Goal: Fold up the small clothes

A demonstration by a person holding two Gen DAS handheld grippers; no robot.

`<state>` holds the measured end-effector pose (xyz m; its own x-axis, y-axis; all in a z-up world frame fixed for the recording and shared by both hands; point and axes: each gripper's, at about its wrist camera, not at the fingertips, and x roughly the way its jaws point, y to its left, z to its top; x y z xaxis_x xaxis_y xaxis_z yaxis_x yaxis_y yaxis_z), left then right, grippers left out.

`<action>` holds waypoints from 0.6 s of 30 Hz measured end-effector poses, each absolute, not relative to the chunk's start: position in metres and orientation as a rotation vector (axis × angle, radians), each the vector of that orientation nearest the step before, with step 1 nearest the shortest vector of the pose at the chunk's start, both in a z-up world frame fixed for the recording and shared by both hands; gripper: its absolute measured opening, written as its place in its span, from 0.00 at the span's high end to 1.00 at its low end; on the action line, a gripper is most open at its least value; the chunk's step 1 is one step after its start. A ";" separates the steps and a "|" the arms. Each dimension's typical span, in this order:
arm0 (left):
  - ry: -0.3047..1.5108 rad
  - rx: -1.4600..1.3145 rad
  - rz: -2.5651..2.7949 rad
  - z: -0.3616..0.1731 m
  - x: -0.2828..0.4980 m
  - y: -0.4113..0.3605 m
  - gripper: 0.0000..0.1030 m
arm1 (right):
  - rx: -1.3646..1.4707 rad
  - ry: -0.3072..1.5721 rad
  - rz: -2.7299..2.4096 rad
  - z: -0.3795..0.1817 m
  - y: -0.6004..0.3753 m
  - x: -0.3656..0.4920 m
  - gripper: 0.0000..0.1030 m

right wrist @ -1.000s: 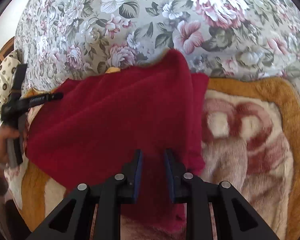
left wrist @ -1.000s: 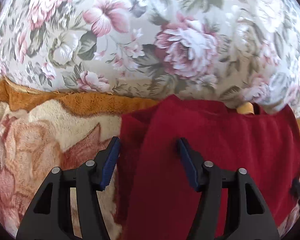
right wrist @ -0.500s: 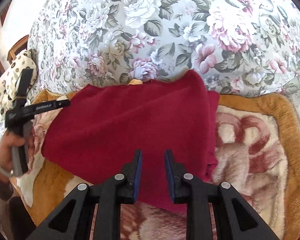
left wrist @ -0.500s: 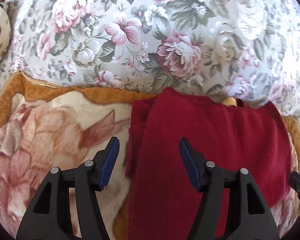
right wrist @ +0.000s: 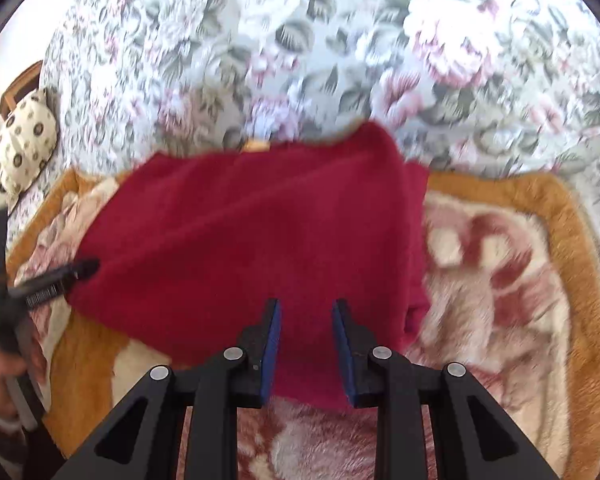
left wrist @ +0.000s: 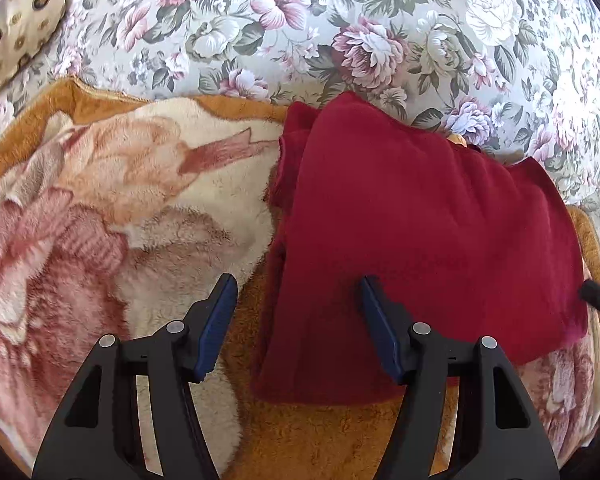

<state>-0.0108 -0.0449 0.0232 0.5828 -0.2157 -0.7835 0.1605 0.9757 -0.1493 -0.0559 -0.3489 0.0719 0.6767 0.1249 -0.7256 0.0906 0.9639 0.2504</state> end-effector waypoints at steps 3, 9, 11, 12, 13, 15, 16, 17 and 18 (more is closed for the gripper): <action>0.919 -0.082 -0.230 0.019 -0.005 -0.043 0.35 | 0.310 0.812 0.060 0.084 -0.344 -0.043 0.75; 0.919 -0.123 -0.249 0.022 -0.002 -0.037 0.35 | 0.330 0.753 0.219 0.110 -0.296 0.006 0.68; 0.905 -0.107 -0.249 0.024 -0.003 -0.037 0.35 | 0.368 0.765 0.282 0.112 -0.274 0.033 0.61; 0.903 -0.094 -0.249 0.025 -0.003 -0.038 0.35 | 0.383 0.778 0.311 0.111 -0.261 0.048 0.61; 0.901 -0.086 -0.251 0.025 -0.003 -0.038 0.35 | 0.391 0.792 0.329 0.111 -0.251 0.060 0.61; 0.893 -0.074 -0.255 0.027 -0.004 -0.038 0.35 | 0.407 0.829 0.349 0.108 -0.229 0.083 0.61; 0.886 -0.073 -0.254 0.029 -0.004 -0.036 0.35 | 0.431 0.840 0.371 0.107 -0.217 0.099 0.61; 0.882 -0.076 -0.252 0.030 -0.003 -0.034 0.35 | 0.447 0.848 0.379 0.107 -0.210 0.107 0.61; 0.881 -0.085 -0.256 0.031 -0.003 -0.032 0.35 | 0.458 0.861 0.382 0.106 -0.202 0.117 0.60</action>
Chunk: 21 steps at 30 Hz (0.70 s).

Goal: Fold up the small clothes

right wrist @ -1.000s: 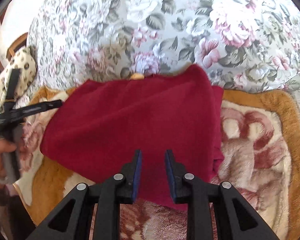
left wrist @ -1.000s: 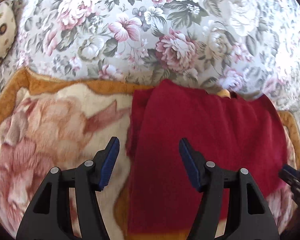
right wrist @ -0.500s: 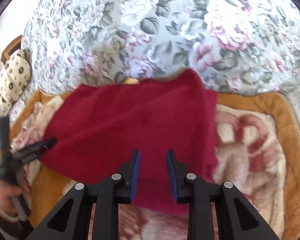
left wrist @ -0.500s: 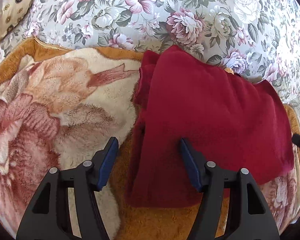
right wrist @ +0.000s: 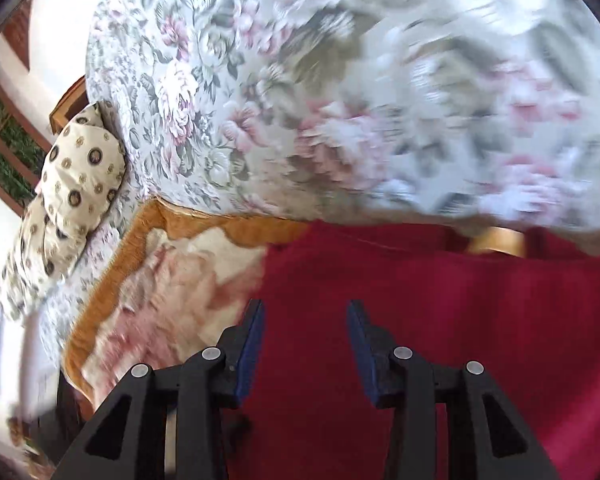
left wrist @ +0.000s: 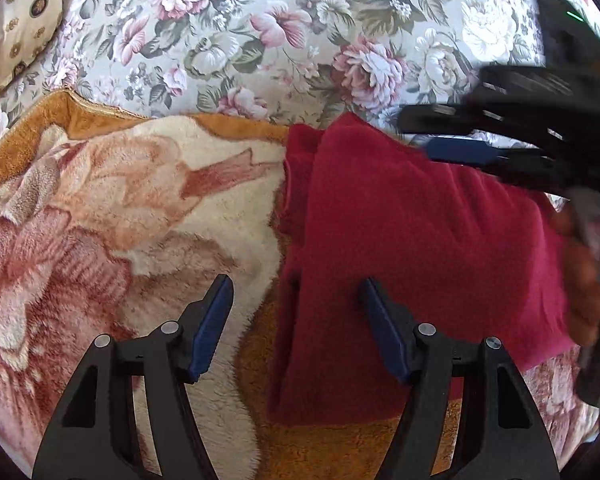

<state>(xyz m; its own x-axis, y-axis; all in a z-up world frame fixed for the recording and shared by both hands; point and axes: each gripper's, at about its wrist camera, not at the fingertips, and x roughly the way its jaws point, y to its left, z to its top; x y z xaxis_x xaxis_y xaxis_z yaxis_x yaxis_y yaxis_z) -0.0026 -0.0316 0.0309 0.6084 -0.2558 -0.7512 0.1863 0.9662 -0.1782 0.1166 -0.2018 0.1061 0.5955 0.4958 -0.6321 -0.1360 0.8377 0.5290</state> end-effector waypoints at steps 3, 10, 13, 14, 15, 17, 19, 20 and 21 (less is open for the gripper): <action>0.885 -0.120 -0.247 0.030 0.001 -0.021 0.34 | 0.454 0.898 0.387 0.105 -0.177 0.144 0.60; 0.898 -0.149 -0.251 0.025 0.004 -0.017 0.34 | 0.367 1.044 0.314 0.085 -0.146 0.188 0.62; 0.900 -0.155 -0.254 0.024 0.004 -0.017 0.34 | 0.302 0.985 0.299 0.088 -0.143 0.186 0.96; 0.903 -0.167 -0.256 0.024 0.005 -0.016 0.34 | 0.321 0.968 0.305 0.091 -0.145 0.185 0.96; 0.904 -0.178 -0.256 0.024 0.005 -0.015 0.34 | 0.330 0.955 0.309 0.094 -0.145 0.186 0.96; 0.901 -0.180 -0.254 0.025 0.005 -0.015 0.34 | 0.317 0.938 0.320 0.097 -0.142 0.188 0.96; 0.896 -0.173 -0.249 0.025 0.005 -0.016 0.34 | 0.323 0.929 0.331 0.097 -0.138 0.191 0.96; 0.895 -0.173 -0.247 0.025 0.005 -0.016 0.34 | 0.331 0.932 0.352 0.095 -0.137 0.192 0.96; 0.896 -0.172 -0.247 0.024 0.007 -0.017 0.34 | 0.341 0.934 0.359 0.092 -0.135 0.195 0.96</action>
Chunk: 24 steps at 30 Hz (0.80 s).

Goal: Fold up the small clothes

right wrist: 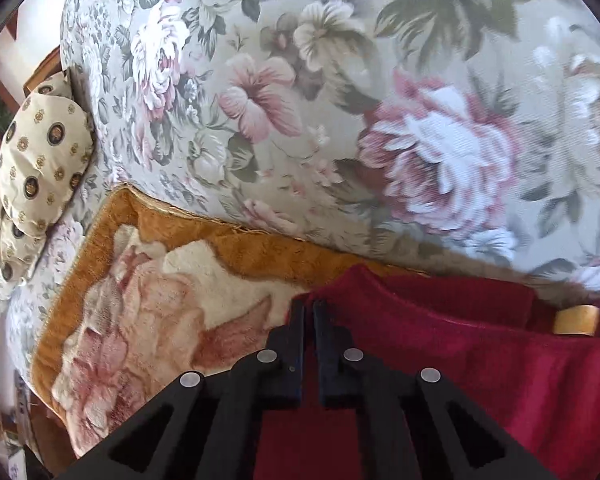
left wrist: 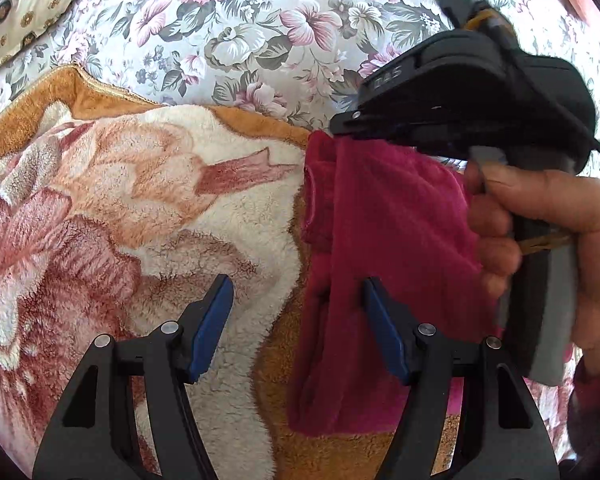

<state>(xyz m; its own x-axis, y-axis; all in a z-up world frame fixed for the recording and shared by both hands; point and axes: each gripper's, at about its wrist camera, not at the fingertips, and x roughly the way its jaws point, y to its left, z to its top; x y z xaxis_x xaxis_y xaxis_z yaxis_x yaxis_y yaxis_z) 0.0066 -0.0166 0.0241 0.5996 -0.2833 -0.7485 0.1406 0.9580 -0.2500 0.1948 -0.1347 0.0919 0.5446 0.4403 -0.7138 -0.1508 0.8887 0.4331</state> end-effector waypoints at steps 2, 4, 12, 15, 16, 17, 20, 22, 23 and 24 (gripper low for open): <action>0.896 -0.169 -0.246 0.023 0.008 -0.017 0.34 | 0.366 0.944 0.381 0.083 -0.133 0.200 0.96; 0.897 -0.169 -0.246 0.023 0.009 -0.017 0.34 | 0.352 0.939 0.400 0.080 -0.135 0.198 0.95; 0.875 -0.137 -0.243 0.027 0.007 -0.020 0.35 | 0.329 0.846 0.396 0.106 -0.182 0.131 0.86; 0.867 -0.140 -0.237 0.029 0.005 -0.019 0.35 | 0.261 0.837 0.302 0.100 -0.197 0.105 0.86; 0.867 -0.142 -0.236 0.029 0.004 -0.019 0.35 | 0.241 0.837 0.256 0.095 -0.204 0.097 0.86; 0.867 -0.143 -0.235 0.029 0.005 -0.019 0.35 | 0.240 0.835 0.230 0.092 -0.211 0.092 0.86; 0.872 -0.132 -0.234 0.027 0.005 -0.022 0.35 | 0.305 0.847 0.172 0.075 -0.234 0.087 0.86; 0.870 -0.122 -0.235 0.027 0.005 -0.024 0.35 | 0.328 0.883 0.142 0.063 -0.243 0.092 0.86; 0.868 -0.116 -0.235 0.026 0.004 -0.025 0.35 | 0.332 0.915 0.140 0.055 -0.244 0.097 0.86; 0.868 -0.109 -0.234 0.026 0.004 -0.027 0.34 | 0.333 0.935 0.151 0.050 -0.244 0.101 0.86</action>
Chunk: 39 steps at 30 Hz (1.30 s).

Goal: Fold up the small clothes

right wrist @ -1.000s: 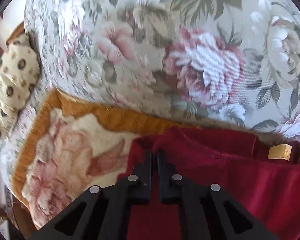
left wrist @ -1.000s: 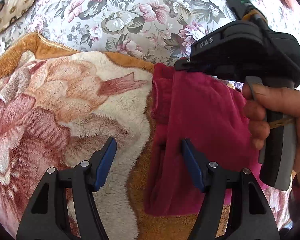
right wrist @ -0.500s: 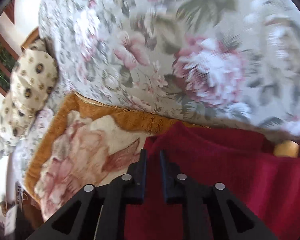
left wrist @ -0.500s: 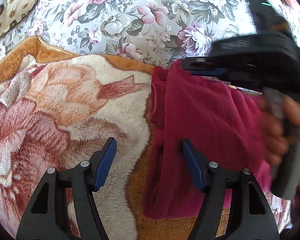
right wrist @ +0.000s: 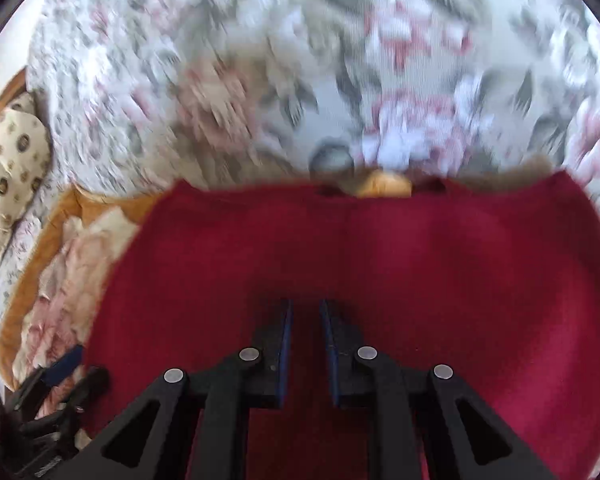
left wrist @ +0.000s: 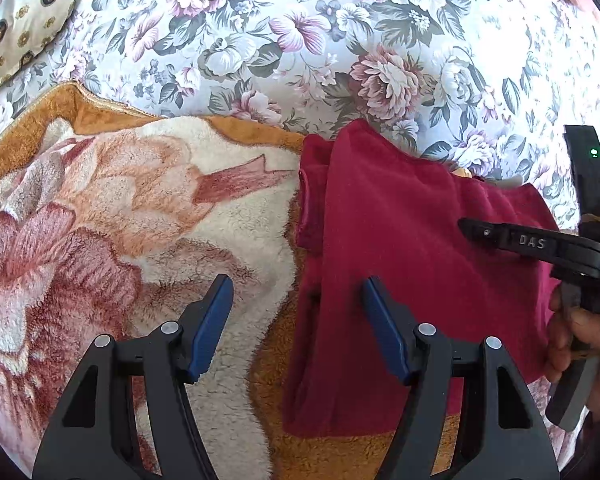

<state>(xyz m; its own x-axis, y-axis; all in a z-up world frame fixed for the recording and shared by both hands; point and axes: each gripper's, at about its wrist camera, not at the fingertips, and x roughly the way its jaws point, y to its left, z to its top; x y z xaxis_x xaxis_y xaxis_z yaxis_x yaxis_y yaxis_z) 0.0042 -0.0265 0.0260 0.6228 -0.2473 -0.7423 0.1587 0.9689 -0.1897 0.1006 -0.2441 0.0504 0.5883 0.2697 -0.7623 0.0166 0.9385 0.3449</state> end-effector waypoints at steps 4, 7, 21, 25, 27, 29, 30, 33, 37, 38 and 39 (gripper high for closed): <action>0.879 -0.123 -0.238 0.025 0.006 -0.026 0.35 | 0.315 0.941 0.157 0.058 -0.244 0.101 0.86; 0.876 -0.137 -0.245 0.027 0.006 -0.024 0.35 | 0.328 0.908 0.176 0.068 -0.249 0.091 0.86; 0.881 -0.154 -0.243 0.026 0.009 -0.023 0.34 | 0.325 0.869 -0.165 0.048 -0.352 0.030 0.86; 0.888 -0.175 -0.259 0.025 0.009 -0.024 0.35 | 0.375 0.852 -0.110 0.041 -0.364 0.026 0.86; 0.889 -0.185 -0.271 0.025 0.007 -0.024 0.35 | 0.357 0.857 -0.098 0.050 -0.364 0.025 0.86; 0.882 -0.187 -0.277 0.027 0.004 -0.023 0.35 | 0.357 0.836 -0.101 0.059 -0.368 0.022 0.86; 0.876 -0.193 -0.280 0.028 0.002 -0.022 0.35 | 0.354 0.832 -0.114 0.062 -0.367 0.023 0.86; 0.891 -0.245 -0.307 0.029 -0.007 -0.015 0.35 | 0.371 0.848 -0.152 0.057 -0.377 0.019 0.86; 0.912 -0.326 -0.340 0.029 -0.016 -0.005 0.34 | 0.365 0.894 -0.144 0.053 -0.374 0.024 0.86; 0.920 -0.349 -0.342 0.028 -0.017 -0.003 0.34 | 0.369 0.898 -0.125 0.058 -0.369 0.026 0.86; 0.938 -0.365 -0.356 0.026 -0.018 -0.002 0.34 | 0.398 0.889 -0.073 0.066 -0.361 0.028 0.85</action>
<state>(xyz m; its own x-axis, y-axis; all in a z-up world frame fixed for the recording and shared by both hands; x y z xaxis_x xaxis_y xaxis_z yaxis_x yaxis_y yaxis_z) -0.0179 -0.0015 0.0258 0.5426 -0.4481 -0.7105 0.1368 0.8817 -0.4516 0.0279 -0.3611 0.0660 0.6324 0.1012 -0.7680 0.2253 0.9245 0.3074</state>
